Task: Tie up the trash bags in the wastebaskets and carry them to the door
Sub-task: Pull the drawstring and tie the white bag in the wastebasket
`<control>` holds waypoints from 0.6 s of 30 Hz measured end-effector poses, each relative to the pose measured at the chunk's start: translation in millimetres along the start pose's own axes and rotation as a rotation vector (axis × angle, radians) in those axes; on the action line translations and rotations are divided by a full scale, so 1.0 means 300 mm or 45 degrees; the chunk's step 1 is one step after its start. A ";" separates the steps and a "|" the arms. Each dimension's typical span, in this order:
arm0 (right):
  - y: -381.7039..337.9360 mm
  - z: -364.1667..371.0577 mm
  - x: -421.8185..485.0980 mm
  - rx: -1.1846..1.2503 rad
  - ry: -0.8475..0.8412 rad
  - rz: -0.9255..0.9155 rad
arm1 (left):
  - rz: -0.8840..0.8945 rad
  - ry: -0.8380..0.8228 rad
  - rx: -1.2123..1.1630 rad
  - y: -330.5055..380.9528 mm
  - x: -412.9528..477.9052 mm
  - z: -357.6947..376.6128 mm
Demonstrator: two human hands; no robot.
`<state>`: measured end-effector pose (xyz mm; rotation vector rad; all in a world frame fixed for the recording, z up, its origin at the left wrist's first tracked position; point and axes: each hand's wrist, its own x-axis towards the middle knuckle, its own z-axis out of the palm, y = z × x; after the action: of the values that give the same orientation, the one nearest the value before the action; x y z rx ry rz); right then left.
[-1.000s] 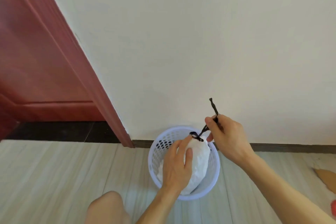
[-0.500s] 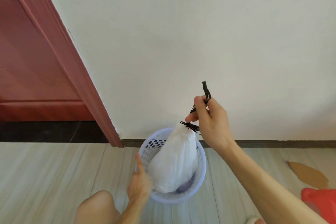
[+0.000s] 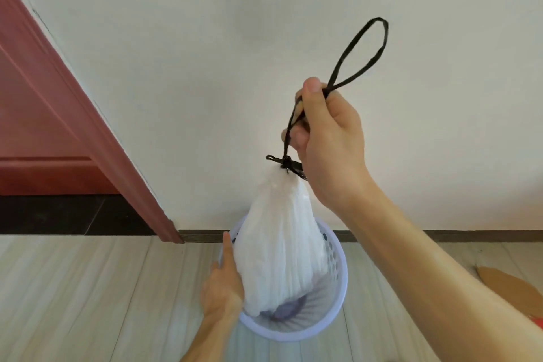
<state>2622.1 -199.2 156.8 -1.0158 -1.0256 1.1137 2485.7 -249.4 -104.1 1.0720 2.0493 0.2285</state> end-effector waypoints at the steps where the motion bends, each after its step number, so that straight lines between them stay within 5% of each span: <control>1: 0.027 0.006 0.005 0.034 -0.022 0.039 | -0.052 0.011 -0.039 0.007 0.013 0.004; 9: -0.074 0.015 0.050 0.299 -0.014 0.508 | -0.213 -0.103 -0.129 0.090 -0.040 -0.072; 18: -0.412 0.033 0.004 -0.379 -0.091 0.334 | 0.050 -0.273 0.111 0.123 -0.098 -0.316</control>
<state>2637.5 -214.9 279.0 -1.3873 -1.1625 1.2399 2449.8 -230.5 -6.3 1.1397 1.8613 0.0415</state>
